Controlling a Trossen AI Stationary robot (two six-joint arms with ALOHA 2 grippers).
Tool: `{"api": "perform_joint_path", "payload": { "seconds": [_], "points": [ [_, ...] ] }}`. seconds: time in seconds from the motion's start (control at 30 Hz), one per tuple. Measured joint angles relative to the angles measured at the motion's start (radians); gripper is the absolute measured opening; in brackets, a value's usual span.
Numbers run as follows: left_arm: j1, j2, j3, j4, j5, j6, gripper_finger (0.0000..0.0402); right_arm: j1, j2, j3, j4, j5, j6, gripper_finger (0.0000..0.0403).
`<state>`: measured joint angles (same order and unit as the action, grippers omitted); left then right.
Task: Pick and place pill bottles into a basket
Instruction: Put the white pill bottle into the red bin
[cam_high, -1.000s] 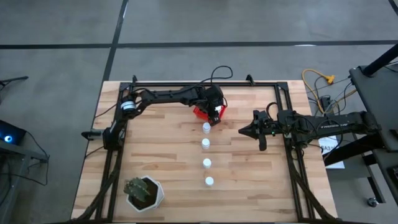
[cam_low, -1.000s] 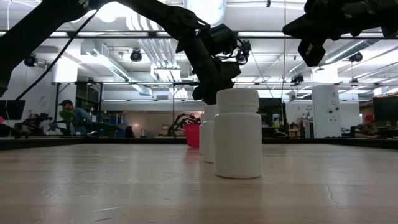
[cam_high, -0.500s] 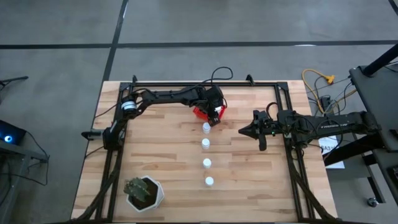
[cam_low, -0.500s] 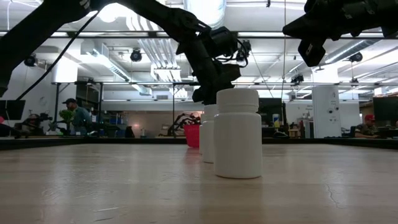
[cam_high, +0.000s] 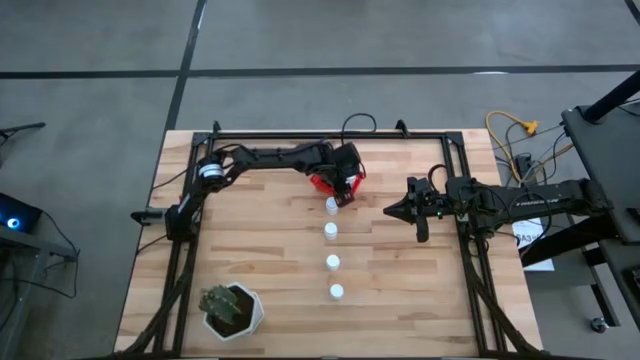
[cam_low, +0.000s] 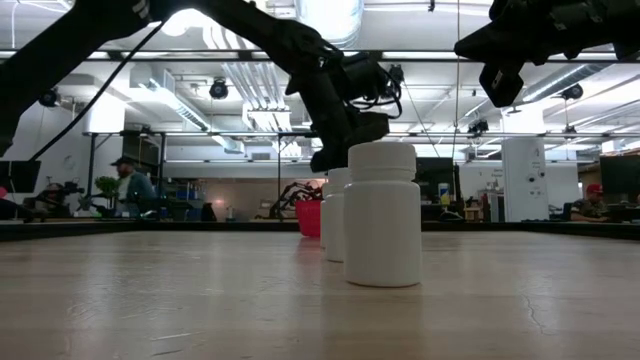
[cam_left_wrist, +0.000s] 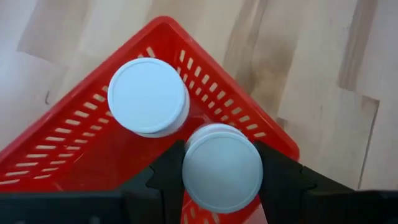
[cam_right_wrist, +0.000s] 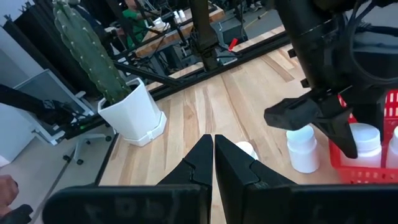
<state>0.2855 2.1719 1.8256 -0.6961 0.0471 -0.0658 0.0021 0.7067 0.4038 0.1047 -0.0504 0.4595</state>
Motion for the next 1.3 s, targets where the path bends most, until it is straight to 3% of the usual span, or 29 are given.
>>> {"api": "perform_joint_path", "payload": {
  "seconds": [0.17,0.37,0.47,0.77,1.3],
  "points": [
    [0.000,0.000,0.000,0.000,0.002,0.001,0.0142,0.000,0.000,0.000,0.000,0.000,0.000,0.0008],
    [-0.001,0.000,0.000,0.000,0.005,0.000,0.0229,0.000,0.000,0.000,0.000,0.000,-0.001,0.0008],
    [-0.001,0.000,0.000,-0.001,0.013,0.000,0.0250,0.000,0.000,0.000,0.000,0.000,-0.004,0.0008],
    [0.000,-0.020,0.041,-0.001,0.080,-0.005,0.0257,0.000,0.000,0.000,0.000,0.000,-0.007,0.0008],
    [-0.018,-0.263,0.032,-0.126,0.047,0.047,0.0258,0.000,0.000,0.000,-0.004,0.001,-0.015,0.0008]
  ]
}}
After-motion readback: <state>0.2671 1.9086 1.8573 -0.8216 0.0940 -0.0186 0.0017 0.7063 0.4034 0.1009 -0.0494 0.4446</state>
